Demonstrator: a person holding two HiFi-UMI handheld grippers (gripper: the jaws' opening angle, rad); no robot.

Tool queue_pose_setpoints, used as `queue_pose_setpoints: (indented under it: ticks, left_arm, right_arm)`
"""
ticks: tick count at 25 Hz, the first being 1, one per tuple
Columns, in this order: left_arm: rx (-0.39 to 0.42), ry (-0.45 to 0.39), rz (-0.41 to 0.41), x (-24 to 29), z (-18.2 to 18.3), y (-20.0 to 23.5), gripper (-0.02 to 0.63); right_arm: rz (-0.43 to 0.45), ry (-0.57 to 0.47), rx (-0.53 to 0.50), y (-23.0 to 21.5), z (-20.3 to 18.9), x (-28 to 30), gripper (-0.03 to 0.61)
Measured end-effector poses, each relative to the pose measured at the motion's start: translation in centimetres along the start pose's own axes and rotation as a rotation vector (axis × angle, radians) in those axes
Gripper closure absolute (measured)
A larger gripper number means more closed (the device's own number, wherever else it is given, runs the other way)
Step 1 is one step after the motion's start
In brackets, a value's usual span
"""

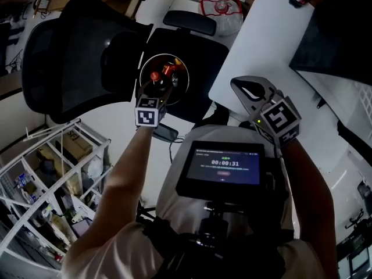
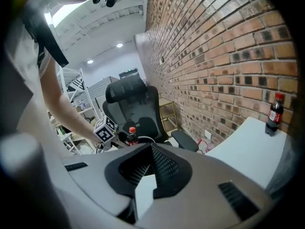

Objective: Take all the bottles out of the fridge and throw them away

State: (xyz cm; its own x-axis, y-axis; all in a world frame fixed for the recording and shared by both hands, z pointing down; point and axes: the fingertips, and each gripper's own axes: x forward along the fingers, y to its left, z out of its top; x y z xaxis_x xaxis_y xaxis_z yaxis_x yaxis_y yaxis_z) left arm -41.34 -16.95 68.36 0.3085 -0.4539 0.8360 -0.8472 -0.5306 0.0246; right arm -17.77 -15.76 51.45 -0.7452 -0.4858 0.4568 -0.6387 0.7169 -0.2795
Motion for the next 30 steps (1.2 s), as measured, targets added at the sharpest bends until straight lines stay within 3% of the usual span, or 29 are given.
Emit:
queue_pose_setpoints:
  ticks: [5, 8, 14, 18, 21, 25, 30]
  left_arm:
    - [0.037, 0.14, -0.028, 4.2, -3.2, 2.9, 0.301]
    - [0.013, 0.233, -0.066, 6.6, -4.9, 2.6, 0.301]
    - [0.053, 0.423, -0.1, 10.2, -8.1, 2.3, 0.301]
    - [-0.014, 0.635, -0.135, 10.9, -10.9, 1.5, 0.302]
    - [-0.014, 0.737, -0.161, 11.1, -11.7, 0.8, 0.302]
    - [-0.018, 0.77, -0.189, 11.9, -13.3, 0.6, 0.297]
    - [-0.036, 0.751, -0.146, 12.4, -12.8, 2.0, 0.287]
  right_arm:
    - [-0.037, 0.026, 0.023, -0.1, -0.3, 0.2, 0.578]
    - [-0.057, 0.079, 0.055, -0.1, -1.4, -0.5, 0.578]
    - [-0.108, 0.128, 0.107, -0.6, -2.2, -1.7, 0.578]
    - [-0.148, 0.158, 0.135, -1.5, -3.1, -3.0, 0.578]
    - [-0.17, 0.163, 0.154, -1.6, -3.8, -4.1, 0.578]
    - [-0.187, 0.176, 0.168, -1.1, -5.0, -4.5, 0.578]
    - [-0.212, 0.167, 0.182, -1.1, -5.7, -4.9, 0.578]
